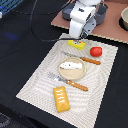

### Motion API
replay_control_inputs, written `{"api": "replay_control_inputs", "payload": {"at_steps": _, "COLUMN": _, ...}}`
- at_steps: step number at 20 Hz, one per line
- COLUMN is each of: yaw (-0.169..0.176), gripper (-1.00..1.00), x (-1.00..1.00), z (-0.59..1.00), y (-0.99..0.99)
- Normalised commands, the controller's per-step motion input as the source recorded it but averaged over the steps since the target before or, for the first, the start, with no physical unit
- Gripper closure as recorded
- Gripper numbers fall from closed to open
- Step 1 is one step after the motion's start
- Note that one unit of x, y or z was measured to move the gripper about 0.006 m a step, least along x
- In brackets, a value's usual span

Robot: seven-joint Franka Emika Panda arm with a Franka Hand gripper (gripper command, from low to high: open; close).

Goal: Interact with the objects in diverse but meaningful ways.

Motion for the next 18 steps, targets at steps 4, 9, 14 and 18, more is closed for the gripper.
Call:
{"api": "replay_control_inputs", "payload": {"at_steps": 4, "yaw": 0.0, "gripper": -1.0, "x": -0.01, "z": -0.33, "y": -0.05}}
{"api": "replay_control_inputs", "payload": {"at_steps": 9, "yaw": 0.0, "gripper": -1.0, "x": -0.02, "z": -0.43, "y": 0.0}}
{"api": "replay_control_inputs", "payload": {"at_steps": 14, "yaw": 0.0, "gripper": -1.0, "x": -0.11, "z": -0.49, "y": 0.0}}
{"api": "replay_control_inputs", "payload": {"at_steps": 18, "yaw": 0.0, "gripper": 1.0, "x": -0.12, "z": -0.5, "y": 0.0}}
